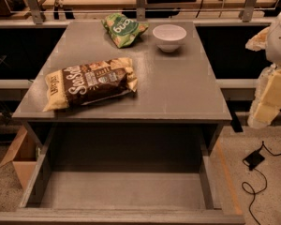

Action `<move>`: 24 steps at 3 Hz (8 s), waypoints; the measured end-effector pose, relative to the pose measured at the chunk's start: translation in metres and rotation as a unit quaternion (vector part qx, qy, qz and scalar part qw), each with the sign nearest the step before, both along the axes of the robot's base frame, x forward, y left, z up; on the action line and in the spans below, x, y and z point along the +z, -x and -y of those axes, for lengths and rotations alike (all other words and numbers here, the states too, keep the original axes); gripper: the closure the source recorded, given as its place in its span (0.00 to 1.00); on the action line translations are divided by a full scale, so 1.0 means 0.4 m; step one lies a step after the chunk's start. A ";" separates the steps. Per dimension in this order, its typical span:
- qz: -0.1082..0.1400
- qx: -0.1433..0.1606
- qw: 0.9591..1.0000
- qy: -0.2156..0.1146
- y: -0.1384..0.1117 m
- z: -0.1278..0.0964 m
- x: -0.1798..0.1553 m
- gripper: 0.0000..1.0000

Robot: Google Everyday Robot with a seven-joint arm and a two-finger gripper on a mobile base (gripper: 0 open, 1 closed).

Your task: Place brown chip bag into top drawer

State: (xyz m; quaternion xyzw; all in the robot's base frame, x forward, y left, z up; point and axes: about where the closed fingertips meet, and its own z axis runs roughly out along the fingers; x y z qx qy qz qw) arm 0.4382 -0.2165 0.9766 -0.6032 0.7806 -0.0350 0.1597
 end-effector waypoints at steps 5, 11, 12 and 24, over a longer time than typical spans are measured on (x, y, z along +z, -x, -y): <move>0.080 0.190 0.977 -0.059 -0.191 -0.517 -0.020 0.00; 0.132 0.246 0.959 -0.043 -0.391 -0.811 -0.282 0.00; 0.144 0.243 0.959 -0.038 -0.417 -0.830 -0.293 0.18; -0.015 0.135 0.987 0.090 0.120 -0.551 -0.131 1.00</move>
Offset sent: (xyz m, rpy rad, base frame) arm 0.0566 0.0957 -0.0095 0.1514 -0.0190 0.1646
